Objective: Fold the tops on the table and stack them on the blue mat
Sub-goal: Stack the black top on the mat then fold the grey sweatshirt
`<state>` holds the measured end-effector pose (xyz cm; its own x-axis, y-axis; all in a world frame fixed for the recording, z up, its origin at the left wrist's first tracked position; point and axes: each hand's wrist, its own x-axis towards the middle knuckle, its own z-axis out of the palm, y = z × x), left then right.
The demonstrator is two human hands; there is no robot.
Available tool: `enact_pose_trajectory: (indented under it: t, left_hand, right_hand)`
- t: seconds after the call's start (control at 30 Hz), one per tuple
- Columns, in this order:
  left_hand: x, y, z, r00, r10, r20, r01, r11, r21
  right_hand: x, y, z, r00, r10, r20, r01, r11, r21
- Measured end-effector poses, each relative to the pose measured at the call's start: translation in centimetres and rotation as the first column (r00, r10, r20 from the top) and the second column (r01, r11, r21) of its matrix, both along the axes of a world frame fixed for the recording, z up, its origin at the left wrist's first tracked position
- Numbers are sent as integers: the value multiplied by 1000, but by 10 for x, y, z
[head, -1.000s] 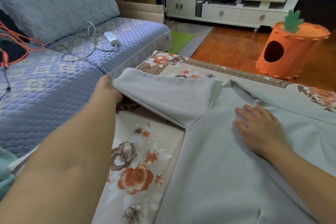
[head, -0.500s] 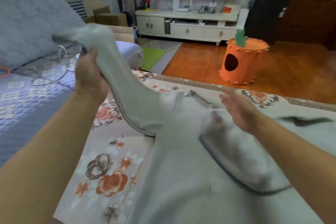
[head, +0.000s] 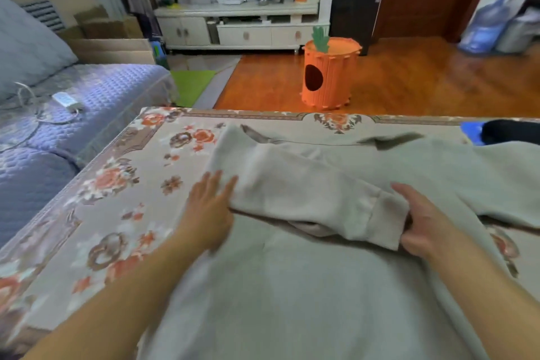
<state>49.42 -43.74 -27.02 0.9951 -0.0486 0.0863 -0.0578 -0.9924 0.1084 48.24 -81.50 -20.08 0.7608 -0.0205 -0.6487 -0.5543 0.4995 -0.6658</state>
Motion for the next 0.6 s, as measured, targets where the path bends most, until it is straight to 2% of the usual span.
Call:
enact_pose_trajectory:
  t: [0.07,0.13,0.2,0.27,0.37,0.43,0.5,0.6]
  left_hand:
    - [9,19,6,992,123,-39,-122,992,9]
    - [17,27,14,991,131,-37,-130,991,32]
    - [24,41,15,994,110,-7,-109,991,78]
    - [30,56,16,992,122,-7,-120,984,134]
    - [35,72,19,984,170,-48,-160,974,159]
    - [36,77,17,985,165,-55,-153,973,175]
    - [35,81,14,987,152,-54,-139,972,189]
    - [33,82,12,992,121,-38,-110,972,207]
  right_hand:
    - [5,3,-9,1000,1,24,4,976,-219]
    - [11,4,-16,999,32,7,-26,912,-409]
    - [18,0,-16,999,34,-6,-32,856,-516]
    - [22,1,2,999,23,49,5,865,-501]
    - [17,5,37,983,7,182,50,951,-305]
    - [4,7,51,968,-7,249,67,970,-233]
    - [-14,5,44,970,-19,243,85,960,-268]
    - [-43,-5,1,996,59,66,-20,872,-488]
